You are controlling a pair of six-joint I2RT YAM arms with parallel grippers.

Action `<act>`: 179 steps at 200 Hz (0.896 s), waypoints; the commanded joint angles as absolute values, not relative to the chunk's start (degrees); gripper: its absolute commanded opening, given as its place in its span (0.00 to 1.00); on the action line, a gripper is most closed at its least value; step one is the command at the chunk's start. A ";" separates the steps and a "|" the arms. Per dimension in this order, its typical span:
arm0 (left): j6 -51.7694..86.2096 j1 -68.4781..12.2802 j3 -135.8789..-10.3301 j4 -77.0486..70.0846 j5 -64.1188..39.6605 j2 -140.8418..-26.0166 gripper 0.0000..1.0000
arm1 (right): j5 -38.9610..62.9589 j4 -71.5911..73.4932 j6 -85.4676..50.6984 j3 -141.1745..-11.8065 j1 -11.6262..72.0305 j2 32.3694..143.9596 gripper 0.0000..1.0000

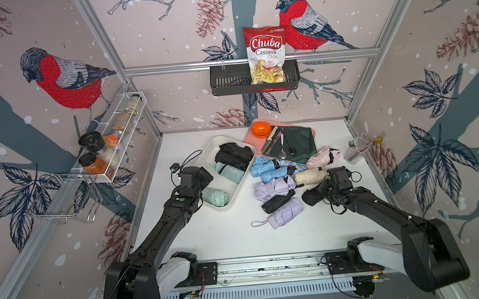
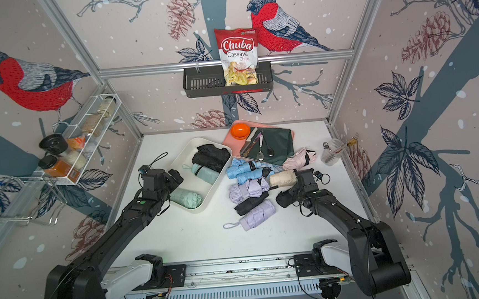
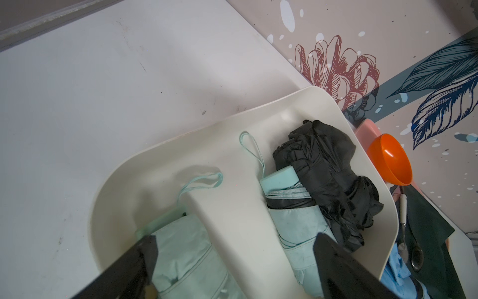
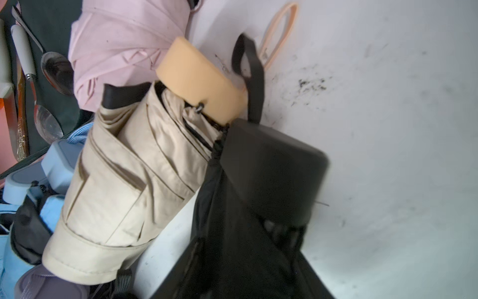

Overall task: Put the umbrella into the storage box
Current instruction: Pick up the umbrella from the center of the board.

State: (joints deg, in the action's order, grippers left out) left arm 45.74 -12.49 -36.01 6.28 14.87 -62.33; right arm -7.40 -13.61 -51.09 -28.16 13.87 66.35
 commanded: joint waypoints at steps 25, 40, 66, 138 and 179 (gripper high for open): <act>46.67 -12.50 -35.64 4.48 15.69 -62.56 0.98 | -11.55 -23.29 -44.61 -30.91 14.06 59.92 0.17; 46.82 -12.49 -35.59 4.39 15.69 -62.48 0.97 | -11.51 -25.17 -42.09 -32.78 14.61 58.70 0.10; 47.11 -12.58 -35.40 4.26 15.82 -62.48 0.98 | -13.86 -28.52 -38.43 -37.31 17.31 58.23 0.00; 48.29 -12.57 -34.84 5.11 16.79 -61.63 0.98 | -13.77 -21.45 -15.94 -57.28 36.23 66.08 0.00; 49.63 -12.53 -33.66 4.34 16.17 -60.46 0.98 | -8.72 -13.85 1.28 -71.10 44.71 81.49 0.00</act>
State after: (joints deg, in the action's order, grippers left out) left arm 48.27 -12.49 -34.09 6.28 15.62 -60.95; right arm -12.91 -22.09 -12.78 -65.17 41.89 75.20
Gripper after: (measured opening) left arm 0.977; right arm 0.168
